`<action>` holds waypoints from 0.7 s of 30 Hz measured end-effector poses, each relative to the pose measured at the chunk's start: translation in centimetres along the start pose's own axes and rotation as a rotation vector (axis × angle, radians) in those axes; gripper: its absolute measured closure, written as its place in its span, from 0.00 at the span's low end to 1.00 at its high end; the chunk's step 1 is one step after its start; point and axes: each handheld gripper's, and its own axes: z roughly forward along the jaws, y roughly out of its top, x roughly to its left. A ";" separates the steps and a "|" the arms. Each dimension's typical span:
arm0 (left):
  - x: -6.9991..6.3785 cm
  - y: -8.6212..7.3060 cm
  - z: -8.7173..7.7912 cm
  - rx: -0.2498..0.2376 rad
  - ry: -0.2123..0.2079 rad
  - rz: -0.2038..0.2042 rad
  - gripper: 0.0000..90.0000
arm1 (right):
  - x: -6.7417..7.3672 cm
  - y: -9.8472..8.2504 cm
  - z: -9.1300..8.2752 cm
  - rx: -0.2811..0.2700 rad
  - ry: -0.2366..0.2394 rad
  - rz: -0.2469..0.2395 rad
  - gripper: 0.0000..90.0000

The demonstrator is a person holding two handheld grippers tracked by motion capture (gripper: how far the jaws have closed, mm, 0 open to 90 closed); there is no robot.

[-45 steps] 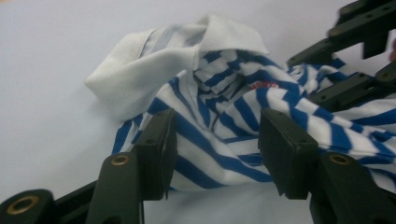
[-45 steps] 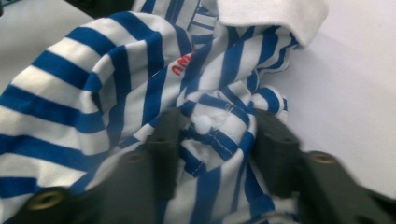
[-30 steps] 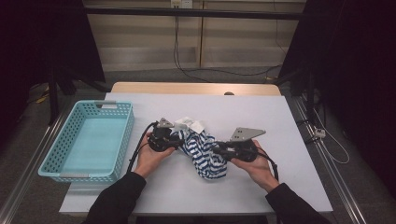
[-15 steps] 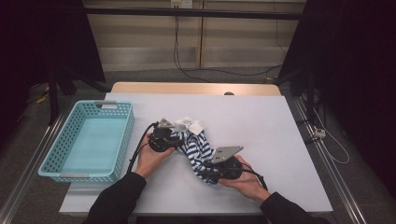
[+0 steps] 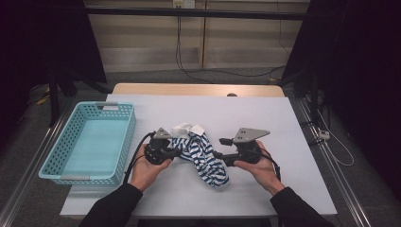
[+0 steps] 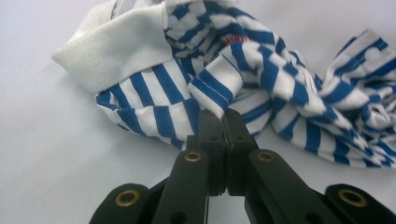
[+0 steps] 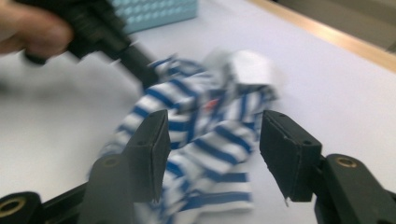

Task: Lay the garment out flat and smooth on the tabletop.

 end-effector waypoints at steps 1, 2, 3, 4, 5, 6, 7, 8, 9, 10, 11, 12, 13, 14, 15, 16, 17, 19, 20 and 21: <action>0.2 -0.2 0.0 0.001 0.002 0.003 0.98 | -0.5 0.0 0.1 -0.006 -0.002 0.024 0.51; 0.3 -0.4 0.1 0.008 0.019 -0.007 0.97 | -1.1 -0.2 0.3 0.003 -0.001 0.048 0.53; 0.3 -0.4 0.1 0.008 0.019 -0.007 0.96 | -1.1 -0.2 0.3 0.003 -0.001 0.048 0.53; 0.5 -0.5 0.1 0.004 0.027 -0.018 0.95 | -2.0 -0.5 0.9 0.021 -0.025 0.087 0.57; 0.8 -0.4 -0.2 0.014 0.028 -0.012 0.91 | -2.4 -0.7 1.3 0.025 -0.024 0.115 0.60; 0.9 -0.3 -0.2 -0.032 0.019 -0.045 0.88 | -2.8 -0.9 1.7 0.036 -0.021 0.135 0.63; 1.0 -0.1 -0.6 -0.051 0.018 -0.036 0.88 | -2.8 -0.9 1.7 0.036 -0.021 0.135 0.63; 0.8 0.4 -0.9 -0.090 0.018 -0.030 0.86 | -3.4 -1.1 2.5 0.061 -0.013 0.150 0.64; 0.8 0.4 -0.9 -0.090 0.018 -0.030 0.84 | -3.4 -1.1 2.5 0.061 -0.013 0.150 0.64; 0.8 0.8 -1.0 -0.104 0.022 -0.003 0.81 | -3.7 -1.1 3.5 0.091 -0.005 0.150 0.64; 0.8 1.2 -1.1 -0.124 0.024 0.008 0.81 | -3.7 -1.1 3.5 0.091 -0.005 0.150 0.64; 0.7 1.9 -1.2 -0.155 0.017 0.025 0.81 | -3.9 -0.9 4.4 0.118 0.011 0.148 0.64; 0.7 1.9 -1.2 -0.155 0.017 0.025 0.81 | -3.9 -0.9 4.4 0.118 0.011 0.148 0.64; 0.8 2.7 -1.5 -0.193 0.020 0.021 0.80 | -3.9 -0.8 5.3 0.142 0.012 0.147 0.64; 0.8 2.7 -1.5 -0.193 0.020 0.021 0.80 | -3.9 -0.8 5.3 0.142 0.012 0.147 0.64; 0.9 3.0 -1.5 -0.203 0.014 0.020 0.80 | -4.1 -0.9 5.7 0.143 0.022 0.145 0.64; 0.9 3.3 -1.3 -0.211 0.021 0.015 0.80 | -4.1 -1.0 6.0 0.153 0.023 0.153 0.64; 1.4 3.4 -0.6 -0.199 0.053 0.000 0.80 | -4.1 -1.4 6.5 0.170 0.038 0.158 0.63; 2.0 3.3 -0.2 -0.166 0.088 0.019 0.83 | -4.1 -1.7 6.8 0.182 0.050 0.157 0.62; 2.4 3.1 0.5 -0.135 0.099 -0.005 0.85 | -4.1 -1.9 7.0 0.195 0.047 0.153 0.62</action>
